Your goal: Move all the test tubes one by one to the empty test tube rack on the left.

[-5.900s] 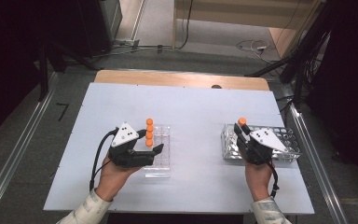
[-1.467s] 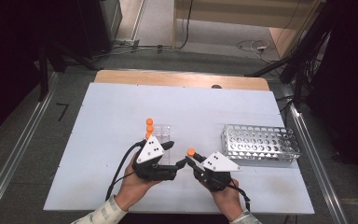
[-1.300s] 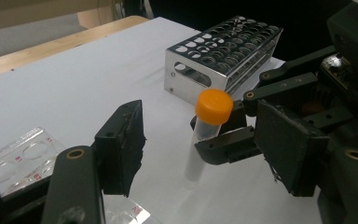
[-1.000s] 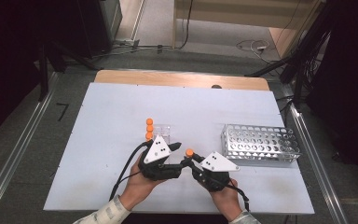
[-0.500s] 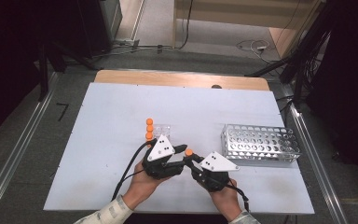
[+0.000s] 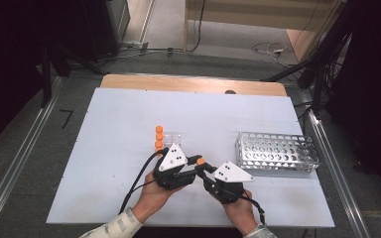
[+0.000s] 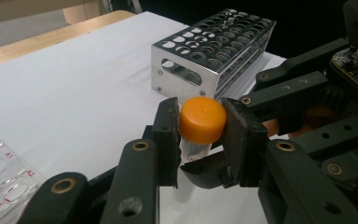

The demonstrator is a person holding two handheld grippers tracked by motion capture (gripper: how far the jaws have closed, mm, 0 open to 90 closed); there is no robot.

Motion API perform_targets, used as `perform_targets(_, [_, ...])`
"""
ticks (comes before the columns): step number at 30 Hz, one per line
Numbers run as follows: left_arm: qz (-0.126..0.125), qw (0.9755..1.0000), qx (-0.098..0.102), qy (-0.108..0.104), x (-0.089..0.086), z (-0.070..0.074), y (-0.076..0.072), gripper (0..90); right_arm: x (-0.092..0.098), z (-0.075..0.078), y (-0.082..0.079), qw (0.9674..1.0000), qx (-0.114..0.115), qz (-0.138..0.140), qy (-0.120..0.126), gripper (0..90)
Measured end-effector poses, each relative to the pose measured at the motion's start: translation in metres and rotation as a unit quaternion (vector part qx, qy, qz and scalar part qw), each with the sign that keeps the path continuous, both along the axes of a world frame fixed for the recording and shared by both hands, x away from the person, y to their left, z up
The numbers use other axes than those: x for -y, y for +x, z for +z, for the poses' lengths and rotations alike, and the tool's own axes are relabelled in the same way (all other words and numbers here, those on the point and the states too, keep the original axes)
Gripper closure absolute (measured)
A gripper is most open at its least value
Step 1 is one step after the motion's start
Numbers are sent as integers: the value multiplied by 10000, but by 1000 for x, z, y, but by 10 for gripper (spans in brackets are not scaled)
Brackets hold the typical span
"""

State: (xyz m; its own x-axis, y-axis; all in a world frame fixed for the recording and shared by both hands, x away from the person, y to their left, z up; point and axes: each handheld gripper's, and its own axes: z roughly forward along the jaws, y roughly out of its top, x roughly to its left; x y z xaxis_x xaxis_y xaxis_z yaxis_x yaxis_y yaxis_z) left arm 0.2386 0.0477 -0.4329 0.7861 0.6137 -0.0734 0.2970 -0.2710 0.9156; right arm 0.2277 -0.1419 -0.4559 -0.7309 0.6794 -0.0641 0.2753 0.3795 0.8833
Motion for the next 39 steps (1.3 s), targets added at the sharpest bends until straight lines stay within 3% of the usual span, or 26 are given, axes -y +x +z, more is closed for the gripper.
perform_targets(10, [-21, 10000, -8, -18, 0, 0, 1, 700, 1, 0, 1, 10000, 8, -1, 2, 695])
perform_targets(17, [21, 9999, 21, -100, -2, 1, 1, 701, 1, 0, 3, 10000, -86, 28, 32, 376])
perform_targets(22, [8, 9999, 2, -168, -4, 3, 0, 701, 0, -1, 4, 9999, -120, -30, 12, 253])
perform_targets(29, [14, 9997, 66, -251, -10, 9, -3, 701, 3, -1, 4, 9999, -99, -78, 5, 204])
perform_targets(39, [92, 9990, 151, -401, -22, 18, -6, 701, 14, -3, 4, 9999, -57, -145, -33, 204])
